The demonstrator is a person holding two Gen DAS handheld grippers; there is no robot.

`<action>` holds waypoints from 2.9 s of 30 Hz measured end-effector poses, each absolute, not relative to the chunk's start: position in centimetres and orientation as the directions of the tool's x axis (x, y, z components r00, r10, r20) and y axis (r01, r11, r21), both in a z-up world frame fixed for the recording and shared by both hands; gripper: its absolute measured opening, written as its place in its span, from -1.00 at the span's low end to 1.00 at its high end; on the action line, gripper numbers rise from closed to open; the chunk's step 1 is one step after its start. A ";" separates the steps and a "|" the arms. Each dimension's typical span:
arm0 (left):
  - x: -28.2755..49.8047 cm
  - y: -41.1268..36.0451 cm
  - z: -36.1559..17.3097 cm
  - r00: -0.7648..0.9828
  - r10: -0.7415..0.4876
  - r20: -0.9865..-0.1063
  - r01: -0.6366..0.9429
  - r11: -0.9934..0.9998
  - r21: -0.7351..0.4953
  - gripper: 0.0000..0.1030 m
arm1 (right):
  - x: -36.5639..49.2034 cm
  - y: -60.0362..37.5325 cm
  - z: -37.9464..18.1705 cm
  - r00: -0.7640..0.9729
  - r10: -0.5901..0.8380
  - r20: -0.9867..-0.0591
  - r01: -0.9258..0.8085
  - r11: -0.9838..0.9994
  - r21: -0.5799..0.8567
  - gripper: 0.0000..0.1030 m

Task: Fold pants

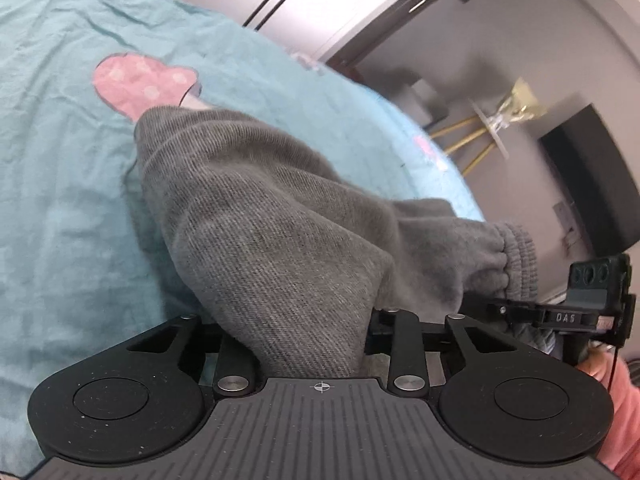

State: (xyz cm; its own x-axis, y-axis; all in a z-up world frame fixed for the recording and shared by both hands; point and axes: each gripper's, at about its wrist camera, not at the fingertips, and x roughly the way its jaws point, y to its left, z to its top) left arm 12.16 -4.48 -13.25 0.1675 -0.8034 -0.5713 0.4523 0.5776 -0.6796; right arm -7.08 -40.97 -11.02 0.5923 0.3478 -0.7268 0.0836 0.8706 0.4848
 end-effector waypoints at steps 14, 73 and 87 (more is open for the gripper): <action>15.4 0.4 -7.7 0.402 -0.804 -0.439 0.444 0.590 -0.674 -0.38 | -2.0 -35.8 -5.1 0.672 0.364 -0.645 -0.002 0.872 0.490 0.01; 17.8 0.7 -13.3 0.628 -0.364 -0.688 0.344 0.923 -0.174 0.53 | 1.9 -30.4 -12.3 0.765 0.179 -0.619 0.161 0.877 0.453 -1.00; 10.3 -2.0 -12.3 0.617 -0.297 -0.728 0.420 0.907 -0.014 0.86 | -1.1 -30.9 -14.2 0.708 0.244 -0.663 0.161 0.858 0.488 -1.00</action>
